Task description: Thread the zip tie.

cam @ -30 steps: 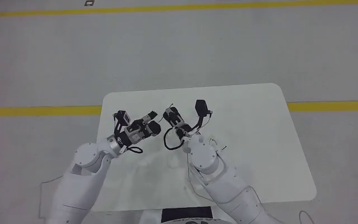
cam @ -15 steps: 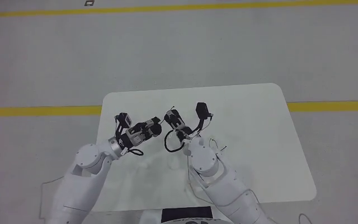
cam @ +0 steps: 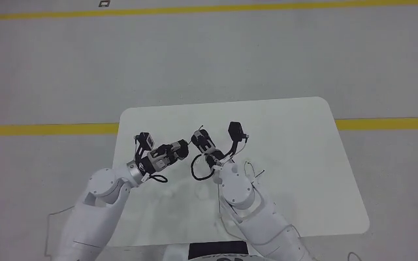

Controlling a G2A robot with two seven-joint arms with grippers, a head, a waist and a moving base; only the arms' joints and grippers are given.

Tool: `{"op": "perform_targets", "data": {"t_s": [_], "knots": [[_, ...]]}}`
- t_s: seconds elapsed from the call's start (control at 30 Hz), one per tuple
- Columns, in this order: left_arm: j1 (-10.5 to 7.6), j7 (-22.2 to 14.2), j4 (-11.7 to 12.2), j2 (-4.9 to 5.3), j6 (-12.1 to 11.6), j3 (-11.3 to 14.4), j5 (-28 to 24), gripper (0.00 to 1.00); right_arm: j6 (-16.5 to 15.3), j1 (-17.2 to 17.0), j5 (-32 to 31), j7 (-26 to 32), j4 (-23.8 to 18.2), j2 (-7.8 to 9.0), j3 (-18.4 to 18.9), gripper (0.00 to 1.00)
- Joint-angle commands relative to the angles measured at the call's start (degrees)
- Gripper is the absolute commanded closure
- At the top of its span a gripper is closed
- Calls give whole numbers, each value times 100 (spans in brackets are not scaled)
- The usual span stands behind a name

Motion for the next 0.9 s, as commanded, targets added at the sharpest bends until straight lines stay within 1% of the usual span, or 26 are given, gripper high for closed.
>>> {"op": "perform_targets", "data": {"t_s": [0.0, 0.1, 0.17, 0.2, 0.23, 0.47, 0.5, 0.53, 0.7, 0.8, 0.87], "knots": [[2, -11, -11, 6, -3, 10, -7, 86, 0, -20, -14, -8, -17, -7, 1, 100], [3, -22, -16, 15, -9, 18, -19, 87, 0, -47, -45, -6, -39, -19, -5, 100], [9, -26, -18, 23, -14, 19, -27, 90, 0, -66, -58, -4, -53, -27, -8, 100], [14, -26, -21, 26, -16, 17, -29, 98, 0, -75, -64, -2, -57, -31, -10, 100], [21, -26, -23, 30, -19, 13, -30, 100, 0, -83, -72, 1, -61, -35, -13, 100], [110, -41, -72, 62, -12, -31, -49, 100, 0, -131, -106, 59, -88, -61, -15, 100], [124, -44, -79, 66, -12, -42, -57, 100, 0, -136, -112, 76, -93, -63, -11, 68], [143, -50, -87, 72, -11, -56, -67, 100, 0, -143, -119, 90, -96, -66, -3, 0], [219, -132, -165, 107, -4, -158, -72, 100, 0, -174, -146, 186, -181, -67, 55, 0], [248, -314, -191, 149, 33, -320, -48, 100, 0, -181, -152, 456, -272, -40, 150, 0], [243, -573, -210, 187, 126, -442, -28, 100, 0, -190, -169, 694, -336, -5, 281, 0]]}}
